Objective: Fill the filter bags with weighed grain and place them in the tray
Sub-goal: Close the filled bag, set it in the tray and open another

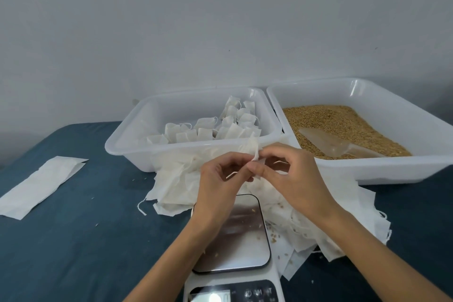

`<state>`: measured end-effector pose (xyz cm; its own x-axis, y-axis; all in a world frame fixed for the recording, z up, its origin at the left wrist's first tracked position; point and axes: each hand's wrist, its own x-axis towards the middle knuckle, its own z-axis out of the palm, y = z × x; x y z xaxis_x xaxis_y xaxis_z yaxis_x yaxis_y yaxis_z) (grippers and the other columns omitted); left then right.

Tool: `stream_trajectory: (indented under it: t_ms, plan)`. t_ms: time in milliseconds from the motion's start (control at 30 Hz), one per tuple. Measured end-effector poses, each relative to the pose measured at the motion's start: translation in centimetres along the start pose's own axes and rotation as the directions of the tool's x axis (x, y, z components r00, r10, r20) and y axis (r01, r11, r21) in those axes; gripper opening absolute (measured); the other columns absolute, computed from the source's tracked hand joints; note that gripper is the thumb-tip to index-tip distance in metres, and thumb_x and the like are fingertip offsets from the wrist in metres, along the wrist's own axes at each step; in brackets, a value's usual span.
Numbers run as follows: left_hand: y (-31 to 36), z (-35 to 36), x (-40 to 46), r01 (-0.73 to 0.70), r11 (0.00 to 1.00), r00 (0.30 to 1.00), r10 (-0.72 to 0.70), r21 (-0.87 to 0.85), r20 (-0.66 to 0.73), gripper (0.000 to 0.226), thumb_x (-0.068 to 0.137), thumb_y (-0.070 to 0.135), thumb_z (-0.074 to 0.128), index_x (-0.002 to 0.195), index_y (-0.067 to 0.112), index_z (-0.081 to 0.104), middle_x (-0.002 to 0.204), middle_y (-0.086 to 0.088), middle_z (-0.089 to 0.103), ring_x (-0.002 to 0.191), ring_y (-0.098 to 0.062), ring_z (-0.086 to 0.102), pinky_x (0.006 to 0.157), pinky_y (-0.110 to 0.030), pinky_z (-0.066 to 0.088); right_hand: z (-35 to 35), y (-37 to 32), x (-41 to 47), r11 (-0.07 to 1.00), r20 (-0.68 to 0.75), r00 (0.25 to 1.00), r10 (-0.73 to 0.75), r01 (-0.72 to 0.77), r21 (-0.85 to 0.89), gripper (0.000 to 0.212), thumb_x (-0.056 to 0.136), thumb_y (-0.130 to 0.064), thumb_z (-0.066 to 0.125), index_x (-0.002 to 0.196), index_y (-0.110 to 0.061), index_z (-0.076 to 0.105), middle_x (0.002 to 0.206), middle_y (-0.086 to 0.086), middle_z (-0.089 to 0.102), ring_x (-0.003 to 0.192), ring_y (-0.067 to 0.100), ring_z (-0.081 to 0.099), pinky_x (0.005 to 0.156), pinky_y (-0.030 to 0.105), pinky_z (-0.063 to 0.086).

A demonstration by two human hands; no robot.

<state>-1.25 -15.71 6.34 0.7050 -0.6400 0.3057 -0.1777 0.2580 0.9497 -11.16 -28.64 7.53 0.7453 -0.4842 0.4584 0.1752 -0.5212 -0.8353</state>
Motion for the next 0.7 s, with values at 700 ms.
stream_trajectory:
  t_ms: [700]
  plan:
    - [-0.5,-0.9,0.8,0.16,0.974,0.975,-0.181,-0.162,-0.129,0.016,0.095,0.016,0.074,0.111,0.013,0.075,0.089,-0.003,0.07,0.078,-0.013,0.065,0.074,-0.022,0.057,-0.8,-0.2,0.3,0.999,-0.1,0.995,-0.02,0.023,0.025,0.008,0.09,-0.025,0.077,0.092,-0.017,0.077,0.095,-0.008,0.067,0.091,0.011,0.064,0.078,0.023,0.049]
